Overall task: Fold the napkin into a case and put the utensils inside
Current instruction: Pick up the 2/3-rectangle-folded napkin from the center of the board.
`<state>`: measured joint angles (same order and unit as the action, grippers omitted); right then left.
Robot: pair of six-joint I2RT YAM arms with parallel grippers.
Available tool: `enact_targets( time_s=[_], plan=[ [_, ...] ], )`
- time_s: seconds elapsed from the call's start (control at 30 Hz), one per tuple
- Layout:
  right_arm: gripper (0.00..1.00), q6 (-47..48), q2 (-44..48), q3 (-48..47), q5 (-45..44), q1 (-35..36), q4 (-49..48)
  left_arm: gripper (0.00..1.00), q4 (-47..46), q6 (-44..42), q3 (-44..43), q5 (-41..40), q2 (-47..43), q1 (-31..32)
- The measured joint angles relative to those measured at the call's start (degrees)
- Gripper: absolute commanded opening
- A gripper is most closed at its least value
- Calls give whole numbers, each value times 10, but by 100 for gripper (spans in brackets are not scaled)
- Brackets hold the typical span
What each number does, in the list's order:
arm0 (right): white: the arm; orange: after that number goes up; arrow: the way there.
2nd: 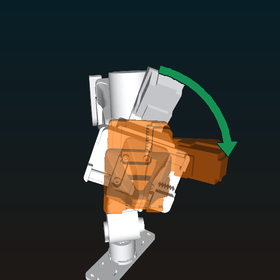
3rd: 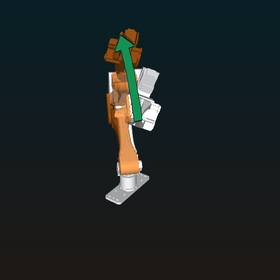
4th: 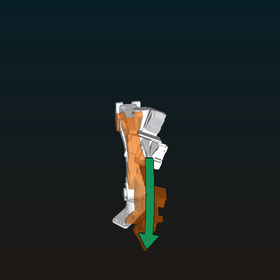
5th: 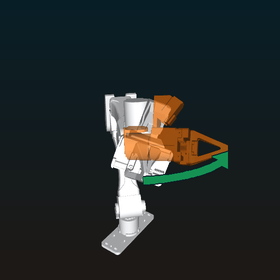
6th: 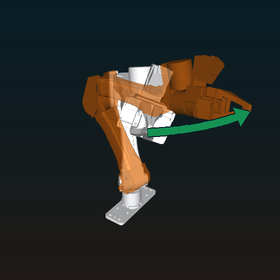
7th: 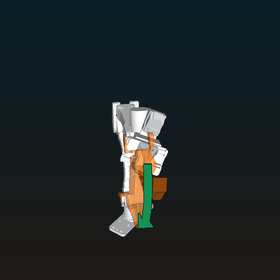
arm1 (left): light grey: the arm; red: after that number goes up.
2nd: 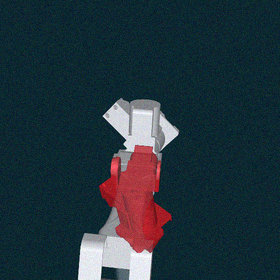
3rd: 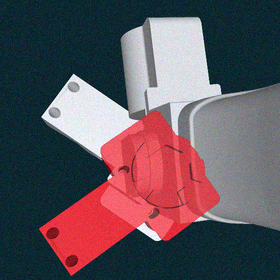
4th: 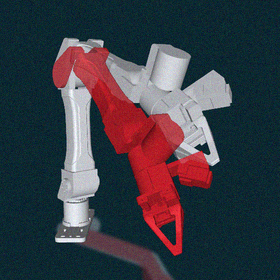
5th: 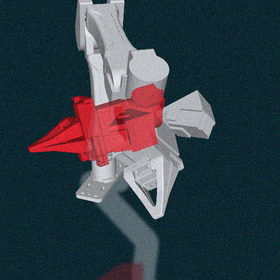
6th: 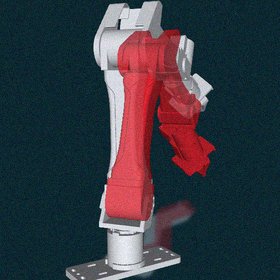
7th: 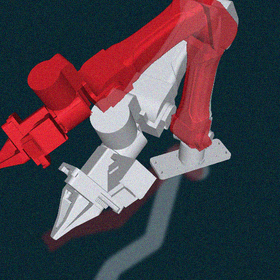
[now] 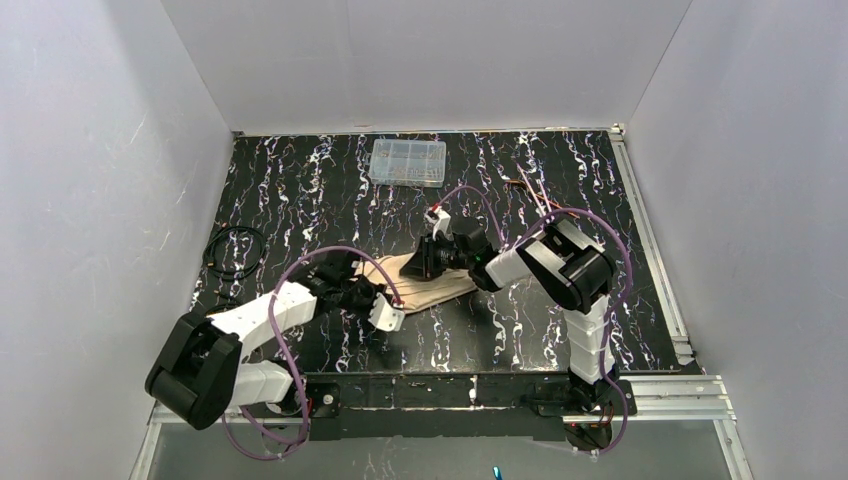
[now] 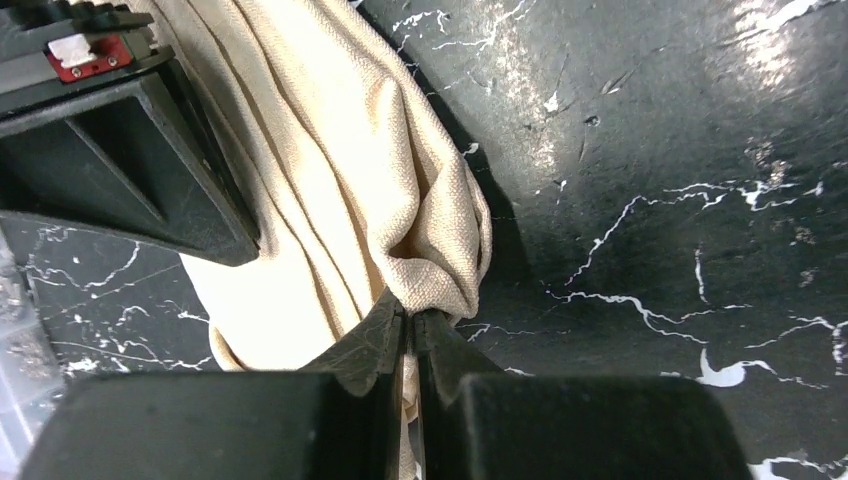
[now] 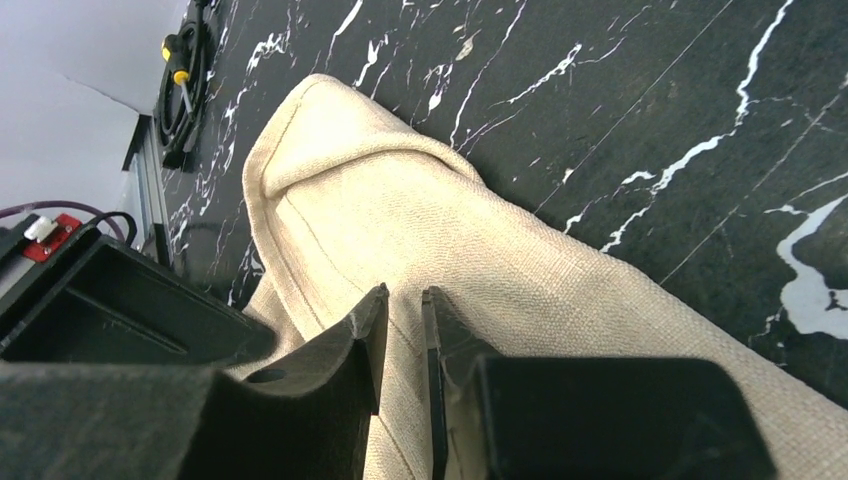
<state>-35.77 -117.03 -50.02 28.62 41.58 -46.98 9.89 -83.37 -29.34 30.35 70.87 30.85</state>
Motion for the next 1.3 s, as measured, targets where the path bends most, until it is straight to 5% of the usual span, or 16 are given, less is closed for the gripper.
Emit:
enact_targets(
  time_s=[0.3,0.67,1.0,1.17,1.3],
  plan=[
    [50,28,39,74,10,5,-65,0,117,48,-66,14,48,-14],
    [64,194,163,151,7,20,-77,0,175,84,-111,40,91,-35],
    [72,296,193,186,-63,118,-74,0,221,106,-153,66,124,-46],
    [97,312,194,210,-111,155,-101,0,239,110,-169,75,134,-49],
    [99,321,193,219,-147,177,-129,0,247,109,-174,79,141,-49]
  ],
)
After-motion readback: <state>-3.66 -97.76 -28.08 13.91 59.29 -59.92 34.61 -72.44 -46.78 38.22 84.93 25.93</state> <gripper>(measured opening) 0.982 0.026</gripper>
